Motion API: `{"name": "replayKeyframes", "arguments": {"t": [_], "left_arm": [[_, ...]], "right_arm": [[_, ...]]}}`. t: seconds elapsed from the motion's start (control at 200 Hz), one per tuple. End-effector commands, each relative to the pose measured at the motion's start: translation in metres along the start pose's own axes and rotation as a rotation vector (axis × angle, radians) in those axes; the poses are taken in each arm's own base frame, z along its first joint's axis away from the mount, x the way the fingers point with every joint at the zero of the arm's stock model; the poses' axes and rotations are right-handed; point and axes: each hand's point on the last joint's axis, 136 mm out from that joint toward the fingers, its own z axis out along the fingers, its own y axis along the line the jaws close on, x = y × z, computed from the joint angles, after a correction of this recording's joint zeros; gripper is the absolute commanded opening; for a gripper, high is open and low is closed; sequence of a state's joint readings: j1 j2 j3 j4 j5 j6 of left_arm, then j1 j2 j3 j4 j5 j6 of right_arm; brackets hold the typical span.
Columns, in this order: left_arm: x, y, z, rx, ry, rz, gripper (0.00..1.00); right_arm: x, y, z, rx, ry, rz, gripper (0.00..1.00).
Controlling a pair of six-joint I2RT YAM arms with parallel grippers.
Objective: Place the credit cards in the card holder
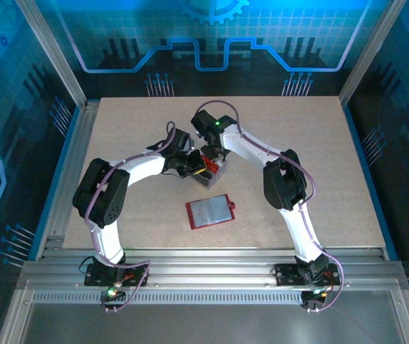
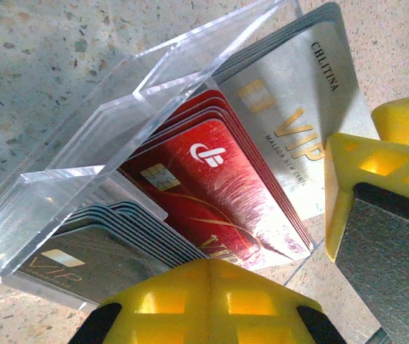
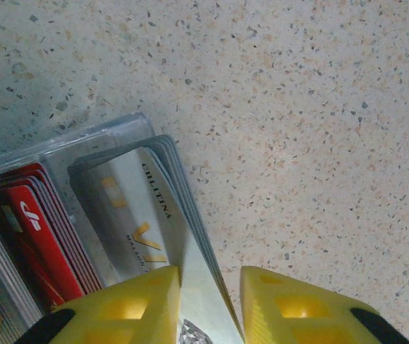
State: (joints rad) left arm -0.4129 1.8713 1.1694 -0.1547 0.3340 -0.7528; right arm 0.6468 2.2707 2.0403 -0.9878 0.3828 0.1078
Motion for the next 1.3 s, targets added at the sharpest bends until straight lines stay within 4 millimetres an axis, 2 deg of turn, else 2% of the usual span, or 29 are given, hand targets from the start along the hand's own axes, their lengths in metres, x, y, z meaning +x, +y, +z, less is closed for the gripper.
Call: {"name": "replayKeyframes", "arguments": {"t": [0.0,0.185,0.47,0.8,1.296], "left_arm": [[0.019,0.035,0.007,-0.094,0.059,-0.029,0.00],[0.020,0.037,0.007,-0.098,0.060,-0.028,0.00],[0.019,0.038,0.007,-0.101,0.060,-0.027,0.00],[0.020,0.038,0.007,-0.104,0.061,-0.026,0.00],[0.020,0.038,0.005,-0.102,0.060,-0.026,0.00]], "right_arm": [[-0.001,-0.008,-0.002,0.019,0.011,-0.009,0.27],[-0.001,-0.011,-0.005,0.027,0.006,-0.009,0.24],[-0.002,-0.013,-0.008,0.032,0.001,-0.012,0.15],[-0.003,-0.015,-0.015,0.027,-0.002,-0.011,0.11],[0.011,0.009,-0.023,-0.124,0.041,-0.014,0.04]]}}
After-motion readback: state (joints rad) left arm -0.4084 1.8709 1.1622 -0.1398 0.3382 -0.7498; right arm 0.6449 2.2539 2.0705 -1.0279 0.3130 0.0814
